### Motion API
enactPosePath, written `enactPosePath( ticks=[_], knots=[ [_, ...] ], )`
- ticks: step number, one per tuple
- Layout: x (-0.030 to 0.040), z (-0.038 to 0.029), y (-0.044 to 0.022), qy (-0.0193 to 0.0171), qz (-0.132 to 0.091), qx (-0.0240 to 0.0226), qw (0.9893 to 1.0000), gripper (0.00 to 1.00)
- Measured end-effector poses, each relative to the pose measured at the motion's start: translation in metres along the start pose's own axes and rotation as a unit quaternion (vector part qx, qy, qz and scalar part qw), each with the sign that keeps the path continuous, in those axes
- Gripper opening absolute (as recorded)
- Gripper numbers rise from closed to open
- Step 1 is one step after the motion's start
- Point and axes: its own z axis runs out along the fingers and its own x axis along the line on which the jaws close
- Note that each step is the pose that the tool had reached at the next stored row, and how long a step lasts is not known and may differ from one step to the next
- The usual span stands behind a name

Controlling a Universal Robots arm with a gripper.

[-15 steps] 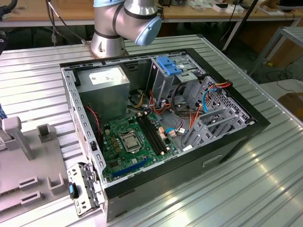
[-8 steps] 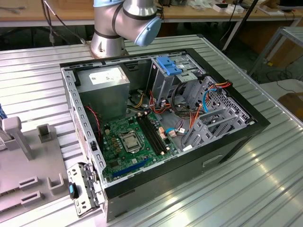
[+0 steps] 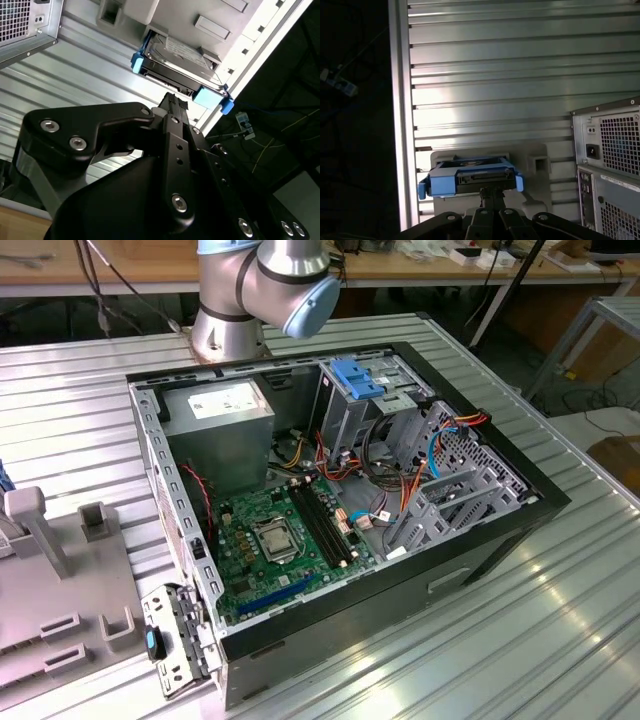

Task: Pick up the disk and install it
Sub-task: 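Reach for the disk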

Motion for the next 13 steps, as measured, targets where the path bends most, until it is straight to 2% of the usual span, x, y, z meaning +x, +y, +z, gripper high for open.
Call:
enactPosePath(
  ticks=[2, 4, 8, 13],
  knots=[
    [0.0061, -0.0001, -0.0005, 0.0000, 0.000, 0.0000, 1.0000, 0.11],
    [0.0088, -0.0002, -0.0010, 0.0002, -0.004, -0.0001, 1.0000, 0.11],
    [0.0143, -0.0003, -0.0016, 0.0012, -0.026, -0.0006, 0.9997, 0.11],
    [0.0153, -0.0003, -0.0017, 0.0012, -0.026, -0.0006, 0.9996, 0.11]
  ],
)
